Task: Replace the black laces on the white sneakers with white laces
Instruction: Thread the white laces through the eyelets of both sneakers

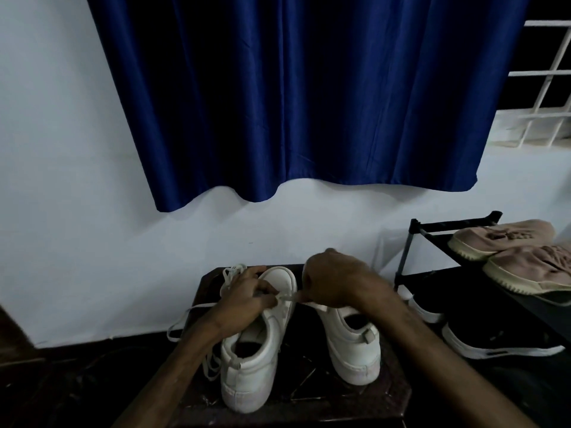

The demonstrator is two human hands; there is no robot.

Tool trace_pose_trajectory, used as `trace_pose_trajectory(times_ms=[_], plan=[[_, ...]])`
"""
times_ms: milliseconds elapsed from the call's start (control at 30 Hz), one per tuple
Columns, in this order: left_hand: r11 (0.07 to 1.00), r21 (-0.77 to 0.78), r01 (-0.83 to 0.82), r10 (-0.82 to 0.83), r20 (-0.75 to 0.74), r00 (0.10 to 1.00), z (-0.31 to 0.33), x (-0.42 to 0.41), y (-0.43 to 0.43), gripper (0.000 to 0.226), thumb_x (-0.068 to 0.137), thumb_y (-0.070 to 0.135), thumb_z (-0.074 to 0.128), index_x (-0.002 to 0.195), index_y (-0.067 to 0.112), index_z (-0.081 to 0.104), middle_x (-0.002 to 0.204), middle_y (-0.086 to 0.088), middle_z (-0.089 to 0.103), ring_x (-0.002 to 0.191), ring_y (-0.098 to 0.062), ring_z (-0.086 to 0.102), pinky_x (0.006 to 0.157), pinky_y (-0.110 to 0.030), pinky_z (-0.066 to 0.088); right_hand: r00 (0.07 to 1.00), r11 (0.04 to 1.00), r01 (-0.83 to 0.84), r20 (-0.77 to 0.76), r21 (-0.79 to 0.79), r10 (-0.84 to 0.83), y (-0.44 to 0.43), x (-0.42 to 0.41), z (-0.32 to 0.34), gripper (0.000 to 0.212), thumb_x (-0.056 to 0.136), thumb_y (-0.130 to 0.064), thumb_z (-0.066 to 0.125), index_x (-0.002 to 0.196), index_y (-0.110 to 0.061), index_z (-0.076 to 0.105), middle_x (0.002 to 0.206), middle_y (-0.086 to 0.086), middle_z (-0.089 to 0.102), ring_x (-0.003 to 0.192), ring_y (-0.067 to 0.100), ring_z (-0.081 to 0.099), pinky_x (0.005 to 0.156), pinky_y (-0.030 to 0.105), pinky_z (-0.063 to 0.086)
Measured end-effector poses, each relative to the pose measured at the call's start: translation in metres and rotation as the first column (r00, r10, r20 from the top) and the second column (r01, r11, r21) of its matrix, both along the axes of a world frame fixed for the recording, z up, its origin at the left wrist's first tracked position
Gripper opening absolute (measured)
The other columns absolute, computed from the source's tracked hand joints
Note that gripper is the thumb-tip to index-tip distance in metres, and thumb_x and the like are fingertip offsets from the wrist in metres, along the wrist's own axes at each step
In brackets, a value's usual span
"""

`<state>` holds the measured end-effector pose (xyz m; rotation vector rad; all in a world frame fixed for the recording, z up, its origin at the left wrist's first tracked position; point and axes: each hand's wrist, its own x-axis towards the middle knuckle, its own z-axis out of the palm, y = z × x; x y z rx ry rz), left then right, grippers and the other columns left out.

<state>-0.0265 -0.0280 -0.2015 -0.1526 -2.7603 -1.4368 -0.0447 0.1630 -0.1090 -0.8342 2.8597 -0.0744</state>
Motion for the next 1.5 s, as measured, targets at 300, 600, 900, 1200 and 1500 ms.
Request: trace_pose_trajectory(times_ms=[300, 600, 900, 1200, 1500], plan=[[0.996, 0.085, -0.033, 0.033, 0.008, 0.999, -0.001, 0.0, 0.003, 0.042, 0.054, 0.047, 0.064, 0.084, 0.02, 0.074, 0.131, 0.001, 0.055, 0.124, -0.016, 0.05, 0.111, -0.042, 0.036, 0.998, 0.998, 0.01, -0.059, -0.067, -0.014, -0.009, 0.012, -0.006, 0.025, 0.087, -0.032, 0.061, 0.095, -0.01, 0.068, 0.092, 0.012, 0.065, 0.091, 0.028, 0.062, 0.07, 0.032, 0.047], [0.989, 0.139, -0.046, 0.045, 0.013, 0.999, -0.001, 0.003, 0.002, 0.055, 0.057, 0.047, 0.065, 0.092, 0.006, 0.074, 0.125, -0.002, 0.061, 0.112, -0.015, 0.059, 0.104, -0.044, 0.042, 0.999, 0.999, 0.043, 0.033, -0.029, -0.042, -0.007, 0.019, 0.021, 0.042, 0.088, -0.052, 0.059, 0.105, -0.014, 0.063, 0.113, 0.008, 0.064, 0.098, 0.026, 0.059, 0.077, 0.032, 0.043], [0.995, 0.084, -0.045, 0.045, -0.006, 0.999, 0.01, 0.004, 0.009, 0.018, 0.073, 0.018, 0.068, 0.09, 0.014, 0.072, 0.121, 0.001, 0.061, 0.118, -0.017, 0.054, 0.104, -0.028, 0.04, 0.998, 0.999, 0.032, -0.061, -0.04, -0.034, -0.016, 0.018, -0.012, 0.031, 0.088, -0.035, 0.062, 0.107, -0.01, 0.066, 0.114, 0.01, 0.065, 0.106, 0.03, 0.062, 0.075, 0.031, 0.043], [0.995, 0.065, -0.076, 0.077, -0.008, 0.997, 0.01, 0.01, 0.01, 0.024, 0.07, 0.026, 0.064, 0.092, 0.021, 0.073, 0.12, 0.003, 0.062, 0.119, -0.016, 0.053, 0.108, -0.038, 0.037, 0.996, 0.996, 0.083, -0.025, -0.014, -0.083, -0.006, 0.016, 0.018, 0.046, 0.086, -0.051, 0.063, 0.114, -0.014, 0.061, 0.118, 0.008, 0.062, 0.106, 0.029, 0.061, 0.075, 0.032, 0.041], [0.989, -0.135, -0.055, 0.051, -0.035, 0.998, 0.008, 0.005, 0.006, 0.014, 0.086, 0.015, 0.066, 0.092, 0.008, 0.076, 0.133, 0.009, 0.046, 0.12, -0.007, 0.039, 0.085, 0.005, 0.012, 0.996, 0.998, 0.037, 0.075, 0.044, -0.04, 0.005, 0.026, 0.018, 0.014, 0.078, -0.032, 0.071, 0.09, -0.025, 0.072, 0.095, 0.0, 0.069, 0.092, 0.02, 0.067, 0.078, 0.033, 0.055]])
